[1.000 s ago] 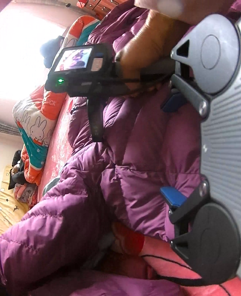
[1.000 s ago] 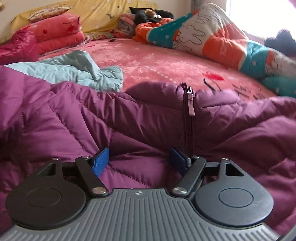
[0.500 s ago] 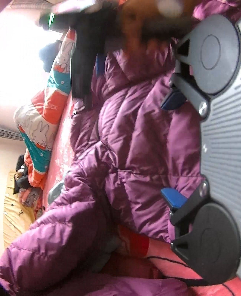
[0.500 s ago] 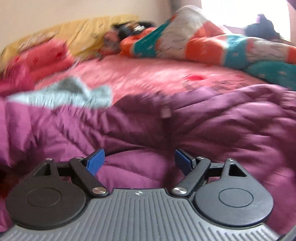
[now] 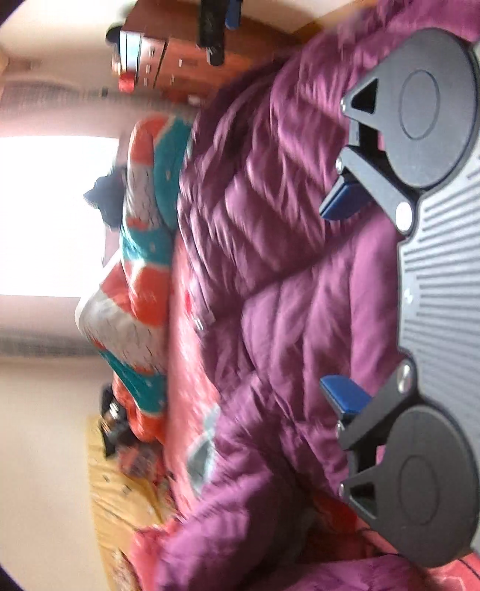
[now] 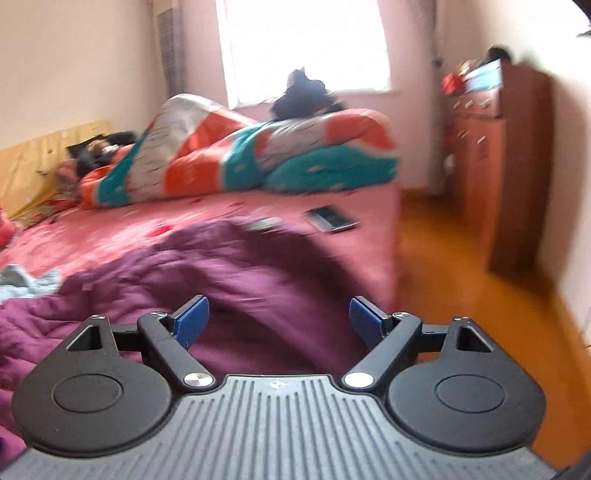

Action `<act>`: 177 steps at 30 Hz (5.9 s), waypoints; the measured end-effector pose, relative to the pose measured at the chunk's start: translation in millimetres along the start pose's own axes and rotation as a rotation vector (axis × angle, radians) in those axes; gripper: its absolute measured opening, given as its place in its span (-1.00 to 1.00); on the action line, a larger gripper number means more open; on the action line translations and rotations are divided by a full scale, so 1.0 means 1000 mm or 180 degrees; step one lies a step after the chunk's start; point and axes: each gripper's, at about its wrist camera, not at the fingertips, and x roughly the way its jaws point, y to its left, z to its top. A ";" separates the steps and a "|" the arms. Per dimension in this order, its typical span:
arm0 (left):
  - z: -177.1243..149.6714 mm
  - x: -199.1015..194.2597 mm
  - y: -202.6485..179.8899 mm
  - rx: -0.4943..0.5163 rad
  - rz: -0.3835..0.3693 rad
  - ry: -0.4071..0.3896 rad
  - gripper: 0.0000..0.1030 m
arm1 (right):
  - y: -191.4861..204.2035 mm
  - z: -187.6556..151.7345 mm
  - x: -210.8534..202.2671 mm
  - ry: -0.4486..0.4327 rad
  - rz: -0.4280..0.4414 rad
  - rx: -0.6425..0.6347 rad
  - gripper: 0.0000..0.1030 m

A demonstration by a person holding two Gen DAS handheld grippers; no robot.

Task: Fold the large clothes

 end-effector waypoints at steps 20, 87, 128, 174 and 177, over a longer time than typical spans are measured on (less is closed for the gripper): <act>0.027 0.017 -0.221 0.0837 -0.1505 0.0124 0.62 | -0.236 -0.037 -0.024 -0.0480 -0.0662 0.1954 1.00; 0.110 0.037 0.049 -0.0711 -0.0323 0.0607 -0.43 | -0.118 -0.005 0.013 -0.0331 0.0297 0.1431 1.00; 0.010 0.006 -0.074 0.0899 0.1409 0.0234 0.30 | -0.021 -0.021 0.028 0.0484 0.1688 0.0203 1.00; 0.083 0.120 0.025 0.2462 0.2075 -0.0843 -0.83 | 0.125 -0.004 0.069 -0.0240 0.0093 -0.0399 1.00; 0.063 0.152 0.034 0.2691 0.2160 -0.0552 -0.81 | 0.129 -0.005 0.080 -0.0066 0.0185 -0.0438 1.00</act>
